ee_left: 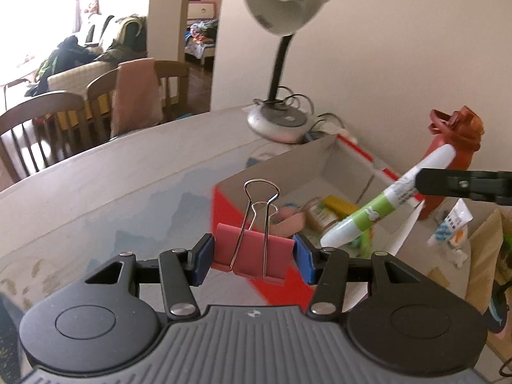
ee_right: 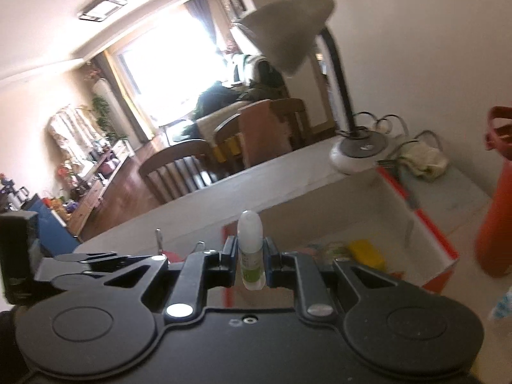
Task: Organize rigid objects
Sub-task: 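Carry the binder clip and white glue pen with both grippers over the box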
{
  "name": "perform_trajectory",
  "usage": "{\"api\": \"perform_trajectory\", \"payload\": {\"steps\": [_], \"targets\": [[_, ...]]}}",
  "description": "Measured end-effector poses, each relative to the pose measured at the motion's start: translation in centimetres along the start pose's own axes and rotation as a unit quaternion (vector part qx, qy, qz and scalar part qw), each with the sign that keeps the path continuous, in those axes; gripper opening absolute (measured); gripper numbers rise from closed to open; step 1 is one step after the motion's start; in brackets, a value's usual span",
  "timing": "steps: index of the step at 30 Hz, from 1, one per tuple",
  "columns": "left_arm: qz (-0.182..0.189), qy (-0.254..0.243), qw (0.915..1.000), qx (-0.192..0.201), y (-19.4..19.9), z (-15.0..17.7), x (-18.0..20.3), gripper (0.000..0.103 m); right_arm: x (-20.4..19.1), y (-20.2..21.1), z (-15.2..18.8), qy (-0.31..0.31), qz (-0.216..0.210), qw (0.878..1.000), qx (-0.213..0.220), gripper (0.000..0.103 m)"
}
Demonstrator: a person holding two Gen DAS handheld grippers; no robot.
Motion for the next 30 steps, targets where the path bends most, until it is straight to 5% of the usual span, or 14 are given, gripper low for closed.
{"api": "perform_trajectory", "payload": {"steps": [11, 30], "targets": [[0.006, -0.032, 0.9988, -0.035, -6.7, -0.8, 6.8, 0.052, 6.0, -1.2, 1.3, 0.004, 0.045, 0.998, -0.037, 0.015], [-0.013, -0.024, 0.9940, -0.106, -14.9, -0.2, 9.1, 0.052, 8.1, -5.7, 3.2, 0.029, 0.048, 0.991, -0.121, 0.015]]}}
Point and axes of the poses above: each gripper's, at about its wrist camera, not at the fingertips, and y roughly against the way its jaws point, x to its right, z to its underside, the point moved 2 cm from there along -y, roughly the way its jaws point, and after that the axes turned 4 degrees about y, right-handed, at the moved point
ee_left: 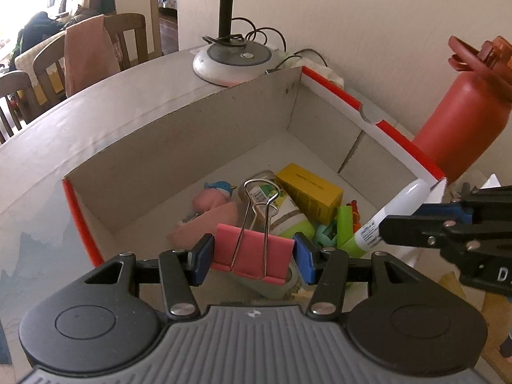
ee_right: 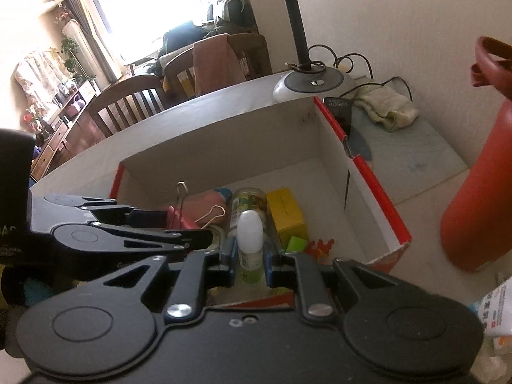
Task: Organize rigid objects
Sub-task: 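Carry the binder clip and white glue pen with both grippers over the box, then open both grippers to drop the binder clip and glue pen into the box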
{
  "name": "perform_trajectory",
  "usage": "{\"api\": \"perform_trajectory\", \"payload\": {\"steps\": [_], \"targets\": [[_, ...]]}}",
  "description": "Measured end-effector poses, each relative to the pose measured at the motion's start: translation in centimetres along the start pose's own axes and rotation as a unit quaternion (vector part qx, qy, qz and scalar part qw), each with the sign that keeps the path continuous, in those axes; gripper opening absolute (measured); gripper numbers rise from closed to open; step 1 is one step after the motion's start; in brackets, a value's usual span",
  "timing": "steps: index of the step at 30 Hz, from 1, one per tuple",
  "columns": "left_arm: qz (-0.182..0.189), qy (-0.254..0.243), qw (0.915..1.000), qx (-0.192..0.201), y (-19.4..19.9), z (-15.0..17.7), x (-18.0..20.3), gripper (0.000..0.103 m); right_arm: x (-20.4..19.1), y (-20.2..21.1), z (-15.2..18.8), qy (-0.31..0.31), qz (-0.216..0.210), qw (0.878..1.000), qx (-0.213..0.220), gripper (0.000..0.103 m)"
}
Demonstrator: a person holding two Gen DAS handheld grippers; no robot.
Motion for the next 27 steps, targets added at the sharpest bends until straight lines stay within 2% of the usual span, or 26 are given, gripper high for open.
{"api": "perform_trajectory", "payload": {"steps": [3, 11, 16, 22, 27], "targets": [[0.000, -0.002, 1.0000, -0.006, -0.6, -0.3, 0.2, 0.052, 0.5, -0.7, -0.3, -0.006, 0.000, 1.000, 0.000, 0.016], [-0.005, 0.004, 0.9992, -0.040, -2.3, -0.1, 0.4, 0.053, 1.4, -1.4, -0.8, -0.018, 0.006, 1.000, 0.001, 0.027], [-0.008, 0.003, 0.9988, -0.048, -2.6, 0.1, 0.3, 0.052, 1.4, -1.2, -0.5, -0.021, 0.008, 1.000, 0.003, 0.031], [-0.001, 0.001, 0.9992, -0.039, -1.6, 0.6, 0.2, 0.056, 1.1, -0.1, 0.2, -0.031, 0.006, 0.999, 0.013, 0.035], [0.020, 0.003, 0.9997, -0.013, 0.3, 1.0, -0.2, 0.060, 0.2, 1.2, 0.5, -0.033, 0.001, 0.999, 0.032, 0.040]]}}
Point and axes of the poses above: each gripper's, at about its wrist camera, not at the fingertips, and y roughly against the way its jaws point, x to its right, z to its underside, the point moved 2 cm from there along -y, roughly the way its jaws point, and after that the axes turned 4 degrees about y, right-handed, at the moved point
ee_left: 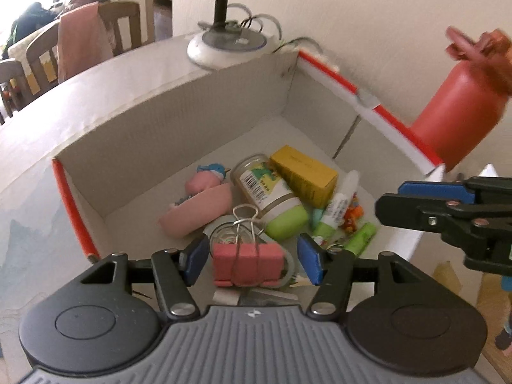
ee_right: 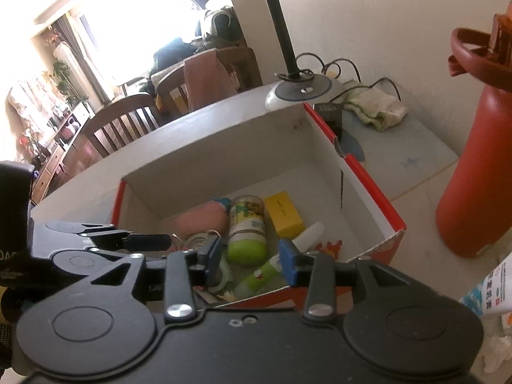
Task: Organize rigid objects
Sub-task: 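Open both grippers to drop the binder clip and glue pen into the box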
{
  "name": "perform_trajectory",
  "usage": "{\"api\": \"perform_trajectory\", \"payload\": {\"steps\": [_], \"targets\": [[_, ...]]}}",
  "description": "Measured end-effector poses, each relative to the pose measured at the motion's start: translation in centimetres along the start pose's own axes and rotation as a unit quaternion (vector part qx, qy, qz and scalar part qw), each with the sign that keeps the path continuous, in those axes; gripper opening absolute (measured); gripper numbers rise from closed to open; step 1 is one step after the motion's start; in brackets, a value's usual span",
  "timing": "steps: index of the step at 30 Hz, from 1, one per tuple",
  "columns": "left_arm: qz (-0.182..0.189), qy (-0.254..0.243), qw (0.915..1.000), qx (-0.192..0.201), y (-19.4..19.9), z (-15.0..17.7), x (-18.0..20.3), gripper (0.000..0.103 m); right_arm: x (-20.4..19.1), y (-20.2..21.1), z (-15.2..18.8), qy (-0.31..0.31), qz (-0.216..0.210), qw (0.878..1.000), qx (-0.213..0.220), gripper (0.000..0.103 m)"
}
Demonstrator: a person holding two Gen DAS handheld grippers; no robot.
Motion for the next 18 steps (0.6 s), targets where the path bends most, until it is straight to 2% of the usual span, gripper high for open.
{"api": "perform_trajectory", "payload": {"steps": [5, 18], "targets": [[0.006, -0.002, 0.9997, 0.022, 2.2, 0.8, -0.7, 0.062, -1.4, 1.1, 0.5, 0.001, -0.005, 1.000, 0.014, 0.051], [0.026, 0.017, 0.9965, 0.078, 9.0, 3.1, -3.5, 0.063, -5.7, 4.2, 2.0, 0.017, -0.015, 0.998, 0.053, 0.066]]}}
Point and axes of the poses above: each gripper's, at about its wrist camera, not at the fingertips, and y roughly against the way its jaws point, x to its right, z to its underside, the point moved 2 cm from there along -y, roughly the way its jaws point, and after that the axes turned 4 degrees about y, right-handed, at the moved point
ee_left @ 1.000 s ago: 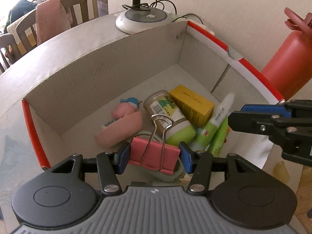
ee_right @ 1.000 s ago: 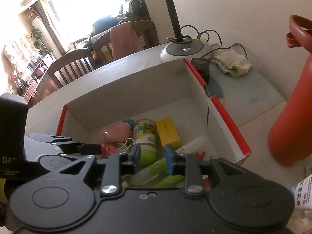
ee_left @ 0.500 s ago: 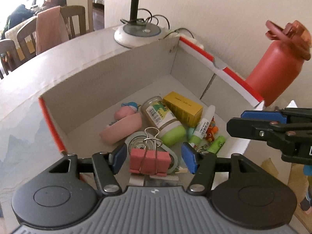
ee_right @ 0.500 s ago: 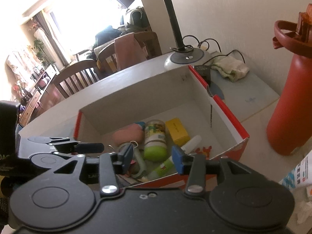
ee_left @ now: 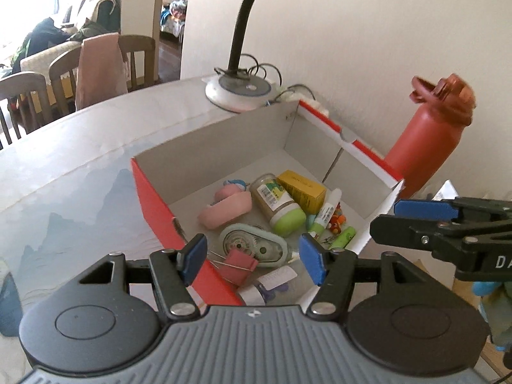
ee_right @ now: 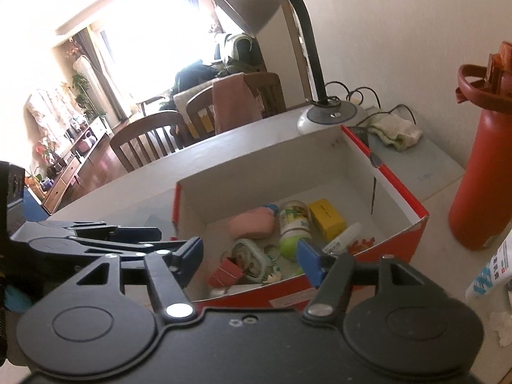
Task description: Organize rigid objects
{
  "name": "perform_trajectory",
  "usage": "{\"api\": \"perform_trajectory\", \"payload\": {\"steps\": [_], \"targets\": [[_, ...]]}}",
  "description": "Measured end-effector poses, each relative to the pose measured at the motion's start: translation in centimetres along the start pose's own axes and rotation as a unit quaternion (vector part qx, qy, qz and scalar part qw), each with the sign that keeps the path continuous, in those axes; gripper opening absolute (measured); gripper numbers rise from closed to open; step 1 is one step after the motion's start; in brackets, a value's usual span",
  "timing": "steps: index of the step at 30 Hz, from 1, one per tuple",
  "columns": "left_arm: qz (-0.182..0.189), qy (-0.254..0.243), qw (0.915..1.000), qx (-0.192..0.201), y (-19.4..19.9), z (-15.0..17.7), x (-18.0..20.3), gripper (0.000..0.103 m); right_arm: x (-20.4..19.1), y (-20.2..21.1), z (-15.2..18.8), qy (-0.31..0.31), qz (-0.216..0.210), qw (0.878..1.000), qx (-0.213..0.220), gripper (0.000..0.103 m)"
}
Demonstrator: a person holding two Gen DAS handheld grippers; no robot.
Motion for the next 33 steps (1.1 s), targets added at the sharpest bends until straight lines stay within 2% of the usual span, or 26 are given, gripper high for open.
{"api": "perform_trajectory", "payload": {"steps": [3, 6, 10, 20, 24, 28, 33], "targets": [[0.008, 0.003, 0.9999, 0.012, 1.6, 0.1, -0.2, 0.063, -0.8, 0.7, 0.2, 0.001, 0.000, 1.000, 0.011, 0.069], [0.013, 0.002, 0.9997, 0.023, 3.1, 0.4, -0.2, 0.072, -1.3, 1.4, 0.4, 0.001, -0.002, 1.000, 0.020, 0.071], [0.019, 0.007, 0.9993, 0.031, 4.6, 0.7, -0.4, 0.072, -2.2, 2.3, 0.8, 0.003, -0.002, 0.999, 0.035, 0.078], [0.020, 0.008, 0.9986, 0.048, 7.3, 2.1, -0.7, 0.084, -4.2, 4.8, 1.8, 0.013, -0.003, 0.997, 0.074, 0.100], [0.004, -0.004, 0.9988, 0.049, 8.0, 2.6, -0.4, 0.088, -4.8, 5.6, 2.4, 0.015, 0.005, 0.996, 0.084, 0.102], [-0.001, -0.013, 0.9984, 0.054, 8.7, 3.3, 0.0, 0.103, -5.3, 6.3, 2.8, 0.020, 0.018, 0.996, 0.088, 0.102], [-0.004, -0.016, 0.9984, 0.054, 9.1, 3.9, 0.6, 0.103, -5.5, 7.2, 3.5, 0.020, 0.030, 0.995, 0.095, 0.102]]}}
Point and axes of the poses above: each gripper's, at about its wrist camera, not at the fingertips, and y roughly against the way its jaws point, x to its right, z to its underside, the point moved 2 cm from there along -y, roughly the way its jaws point, and after that the axes turned 4 degrees about y, right-handed, at the moved point
